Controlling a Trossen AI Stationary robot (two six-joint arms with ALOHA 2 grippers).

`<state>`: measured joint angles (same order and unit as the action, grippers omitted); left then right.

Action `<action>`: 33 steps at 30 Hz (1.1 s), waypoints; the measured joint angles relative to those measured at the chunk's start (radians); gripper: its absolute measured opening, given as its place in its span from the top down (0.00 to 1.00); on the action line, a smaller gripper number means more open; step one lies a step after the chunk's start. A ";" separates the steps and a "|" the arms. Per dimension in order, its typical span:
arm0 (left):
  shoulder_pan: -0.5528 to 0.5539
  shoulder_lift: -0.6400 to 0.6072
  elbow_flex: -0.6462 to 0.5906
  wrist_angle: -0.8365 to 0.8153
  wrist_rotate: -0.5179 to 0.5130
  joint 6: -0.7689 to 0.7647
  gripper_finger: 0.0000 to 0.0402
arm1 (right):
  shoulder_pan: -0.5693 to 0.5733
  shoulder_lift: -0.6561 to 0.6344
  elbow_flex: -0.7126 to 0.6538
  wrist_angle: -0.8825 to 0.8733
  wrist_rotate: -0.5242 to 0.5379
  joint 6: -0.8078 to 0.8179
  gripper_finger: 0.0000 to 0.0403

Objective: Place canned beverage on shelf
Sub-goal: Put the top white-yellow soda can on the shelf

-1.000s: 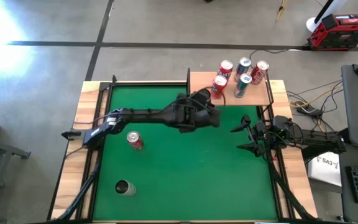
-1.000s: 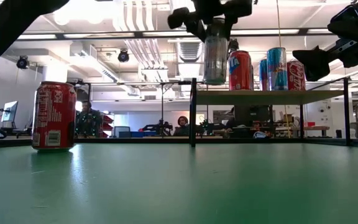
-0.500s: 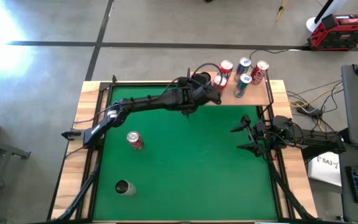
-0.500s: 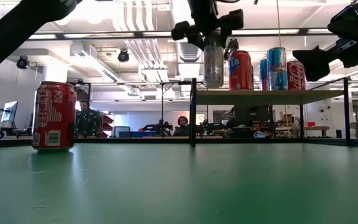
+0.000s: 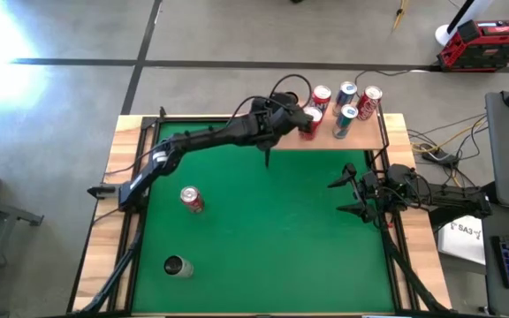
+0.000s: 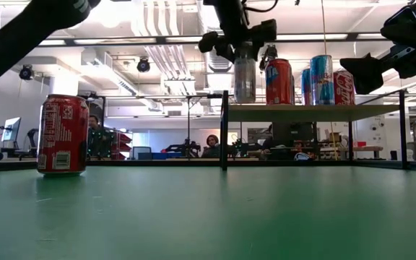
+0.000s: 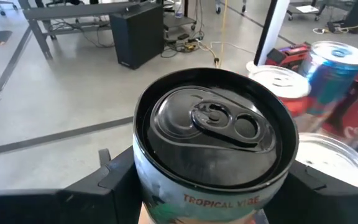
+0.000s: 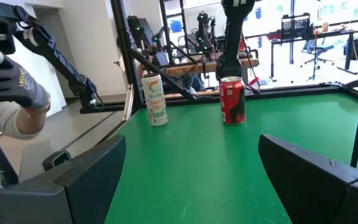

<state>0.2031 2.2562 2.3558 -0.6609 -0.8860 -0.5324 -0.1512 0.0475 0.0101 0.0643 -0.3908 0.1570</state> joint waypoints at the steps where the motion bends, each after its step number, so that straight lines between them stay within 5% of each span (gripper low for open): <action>1: 0.006 0.000 0.000 -0.001 0.003 0.001 0.43 | 0.000 0.000 0.000 0.000 0.000 0.000 0.11; 33: 0.151 0.036 -0.005 0.110 0.272 0.105 0.40 | 0.000 0.000 0.000 0.000 0.000 0.000 0.11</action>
<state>0.3546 2.2921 2.3512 -0.5509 -0.6140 -0.4272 -0.1513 0.0479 0.0101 0.0643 -0.3907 0.1567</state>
